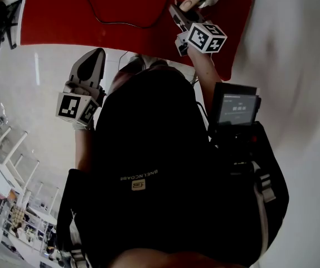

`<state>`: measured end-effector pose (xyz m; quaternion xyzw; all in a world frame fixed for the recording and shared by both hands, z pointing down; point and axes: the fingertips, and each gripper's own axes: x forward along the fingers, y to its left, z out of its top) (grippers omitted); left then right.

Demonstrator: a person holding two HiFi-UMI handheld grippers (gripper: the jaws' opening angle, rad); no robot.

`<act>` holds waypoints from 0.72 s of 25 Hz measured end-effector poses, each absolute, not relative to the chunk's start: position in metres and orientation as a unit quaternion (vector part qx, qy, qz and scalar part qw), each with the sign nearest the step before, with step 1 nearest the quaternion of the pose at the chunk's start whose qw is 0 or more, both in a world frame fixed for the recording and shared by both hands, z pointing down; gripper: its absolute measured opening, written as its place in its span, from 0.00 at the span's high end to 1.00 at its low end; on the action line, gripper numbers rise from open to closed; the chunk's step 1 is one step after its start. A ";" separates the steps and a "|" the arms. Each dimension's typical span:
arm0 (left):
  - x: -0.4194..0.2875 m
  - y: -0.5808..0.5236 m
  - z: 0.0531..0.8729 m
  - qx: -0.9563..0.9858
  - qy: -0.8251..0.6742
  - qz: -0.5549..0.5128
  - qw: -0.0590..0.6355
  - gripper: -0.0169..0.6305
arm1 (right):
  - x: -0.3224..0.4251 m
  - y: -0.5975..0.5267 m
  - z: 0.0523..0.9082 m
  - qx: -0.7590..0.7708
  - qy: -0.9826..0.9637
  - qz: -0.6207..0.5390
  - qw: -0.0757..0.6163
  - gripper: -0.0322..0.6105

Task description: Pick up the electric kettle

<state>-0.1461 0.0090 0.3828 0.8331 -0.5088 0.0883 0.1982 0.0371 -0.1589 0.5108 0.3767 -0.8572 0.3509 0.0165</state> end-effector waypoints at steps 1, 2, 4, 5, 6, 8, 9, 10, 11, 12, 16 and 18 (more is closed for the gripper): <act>-0.146 0.009 0.383 0.833 -0.509 0.088 0.198 0.97 | 0.036 -0.159 0.509 0.374 -0.860 0.347 0.015 0.72; -0.146 0.009 0.383 0.833 -0.509 0.087 0.198 0.97 | 0.035 -0.159 0.506 0.371 -0.864 0.341 0.014 0.71; -0.146 0.008 0.383 0.834 -0.509 0.085 0.198 0.97 | 0.029 -0.160 0.499 0.362 -0.873 0.326 0.017 0.71; -0.146 0.007 0.382 0.834 -0.509 0.084 0.198 0.97 | 0.026 -0.160 0.496 0.358 -0.878 0.317 0.019 0.71; -0.146 0.007 0.382 0.834 -0.509 0.083 0.198 0.97 | 0.023 -0.160 0.492 0.354 -0.882 0.310 0.020 0.71; -0.146 0.006 0.382 0.834 -0.509 0.081 0.197 0.97 | 0.019 -0.161 0.485 0.347 -0.889 0.298 0.020 0.71; -0.146 0.006 0.382 0.834 -0.510 0.080 0.197 0.97 | 0.017 -0.162 0.480 0.343 -0.892 0.294 0.019 0.71; -0.146 0.006 0.381 0.833 -0.511 0.079 0.196 0.97 | 0.015 -0.162 0.476 0.339 -0.895 0.290 0.017 0.71; -0.147 0.007 0.382 0.833 -0.512 0.078 0.196 0.97 | 0.013 -0.163 0.472 0.336 -0.897 0.287 0.015 0.71; -0.147 0.007 0.382 0.833 -0.513 0.077 0.195 0.97 | 0.011 -0.163 0.468 0.332 -0.899 0.284 0.014 0.71; -0.149 0.005 0.383 0.831 -0.517 0.070 0.195 0.97 | 0.004 -0.167 0.451 0.315 -0.909 0.271 0.010 0.71; -0.150 0.004 0.384 0.830 -0.518 0.067 0.194 0.97 | 0.000 -0.167 0.443 0.305 -0.915 0.265 0.012 0.71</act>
